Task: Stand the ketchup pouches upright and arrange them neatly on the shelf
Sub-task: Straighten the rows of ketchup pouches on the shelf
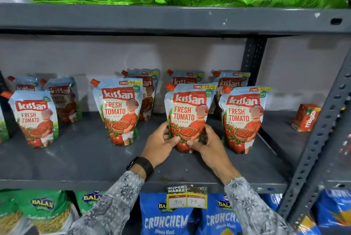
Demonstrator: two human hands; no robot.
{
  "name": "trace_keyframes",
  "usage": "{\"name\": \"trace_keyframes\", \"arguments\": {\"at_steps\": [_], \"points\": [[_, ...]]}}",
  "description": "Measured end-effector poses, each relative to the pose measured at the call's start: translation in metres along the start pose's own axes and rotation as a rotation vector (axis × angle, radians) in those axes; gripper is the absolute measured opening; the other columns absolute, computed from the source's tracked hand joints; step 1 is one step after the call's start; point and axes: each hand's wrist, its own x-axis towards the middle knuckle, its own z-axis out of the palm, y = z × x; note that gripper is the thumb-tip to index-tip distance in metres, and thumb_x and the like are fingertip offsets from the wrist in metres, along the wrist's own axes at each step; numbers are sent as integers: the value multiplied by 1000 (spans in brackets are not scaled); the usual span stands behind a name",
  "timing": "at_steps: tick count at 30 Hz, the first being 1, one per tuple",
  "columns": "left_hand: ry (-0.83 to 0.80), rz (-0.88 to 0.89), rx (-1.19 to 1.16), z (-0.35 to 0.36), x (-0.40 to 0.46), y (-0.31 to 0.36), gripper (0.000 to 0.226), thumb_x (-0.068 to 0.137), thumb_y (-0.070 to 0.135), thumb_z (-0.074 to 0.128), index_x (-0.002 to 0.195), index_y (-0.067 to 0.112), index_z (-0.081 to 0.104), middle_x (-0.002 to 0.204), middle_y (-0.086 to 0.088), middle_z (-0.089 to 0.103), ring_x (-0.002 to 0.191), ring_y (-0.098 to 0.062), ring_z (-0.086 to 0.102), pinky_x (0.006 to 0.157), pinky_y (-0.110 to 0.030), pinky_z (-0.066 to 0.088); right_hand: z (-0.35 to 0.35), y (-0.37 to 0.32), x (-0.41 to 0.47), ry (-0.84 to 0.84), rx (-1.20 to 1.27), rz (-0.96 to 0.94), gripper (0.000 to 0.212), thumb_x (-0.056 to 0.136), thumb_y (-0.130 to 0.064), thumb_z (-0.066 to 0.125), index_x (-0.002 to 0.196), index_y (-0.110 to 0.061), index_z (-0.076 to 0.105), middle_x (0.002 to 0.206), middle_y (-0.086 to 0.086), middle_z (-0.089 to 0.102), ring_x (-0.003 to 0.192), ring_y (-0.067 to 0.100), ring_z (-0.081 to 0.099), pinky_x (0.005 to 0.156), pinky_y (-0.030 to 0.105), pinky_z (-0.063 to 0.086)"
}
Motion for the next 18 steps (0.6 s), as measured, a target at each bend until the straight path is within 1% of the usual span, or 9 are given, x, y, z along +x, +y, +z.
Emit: {"name": "trace_keyframes", "arguments": {"at_steps": [3, 5, 6, 8, 11, 13, 14, 16, 18], "points": [[-54, -39, -62, -15, -6, -4, 64, 91, 22, 73, 149, 30, 45, 126, 9, 66, 108, 1, 65, 98, -24, 53, -7, -6, -10, 6, 90, 74, 71, 87, -7, 82, 147, -25, 49, 141, -5, 64, 129, 14, 61, 111, 39, 50], [-61, -42, -20, -39, -15, -11, 67, 90, 29, 74, 150, 31, 45, 133, 7, 63, 115, -6, 66, 100, -29, 53, -10, -13, -27, 164, 60, 92, 66, 90, -7, 79, 149, -20, 51, 139, 3, 63, 124, 20, 63, 109, 41, 52], [-40, -29, 8, -56, -22, -14, 63, 90, 30, 74, 148, 33, 48, 131, 9, 65, 115, -7, 67, 99, -30, 54, -9, -19, -38, 271, 36, 65, 55, 91, -5, 76, 141, -19, 58, 131, 5, 68, 115, 21, 67, 105, 41, 55], [97, 28, 43, -92, -33, -23, 45, 90, 26, 73, 133, 33, 63, 118, 11, 73, 106, -9, 71, 94, -32, 57, 4, -34, -57, 420, -10, -26, 30, 94, -1, 71, 117, -19, 70, 106, 4, 76, 96, 22, 72, 93, 41, 61], [442, 82, 26, -144, -40, -38, 23, 89, 9, 71, 100, 29, 70, 98, 2, 76, 94, -24, 73, 87, -39, 59, 52, -53, -64, 369, -37, -109, 25, 93, 0, 68, 95, -25, 73, 81, -2, 77, 76, 28, 75, 75, 50, 65], [519, 23, 19, -172, -33, -48, 29, 87, 10, 75, 110, 21, 62, 105, -4, 68, 97, -27, 67, 92, -45, 57, 94, -62, -52, 240, -91, -123, 27, 90, -4, 72, 104, -27, 71, 81, -7, 75, 76, 21, 75, 78, 53, 64], [462, -30, 15, -183, -28, -52, 47, 85, 14, 79, 124, 19, 55, 116, -6, 62, 104, -26, 63, 96, -47, 55, 116, -66, -43, 164, -127, -103, 35, 89, -8, 75, 119, -25, 69, 91, -9, 75, 85, 18, 75, 86, 52, 62], [260, -106, -38, -200, -13, -60, 86, 80, 20, 85, 148, 21, 32, 134, -3, 48, 120, -23, 52, 105, -47, 49, 150, -79, -26, 27, -160, -6, 75, 85, -16, 84, 151, -21, 49, 127, -5, 66, 117, 18, 67, 107, 43, 53], [91, -128, -106, -204, -1, -64, 101, 81, 16, 83, 157, 25, 17, 138, -1, 43, 128, -22, 48, 108, -44, 46, 174, -88, -15, -58, -143, 21, 98, 80, -16, 89, 160, -19, 34, 142, -6, 55, 135, 13, 51, 115, 30, 41]]}}
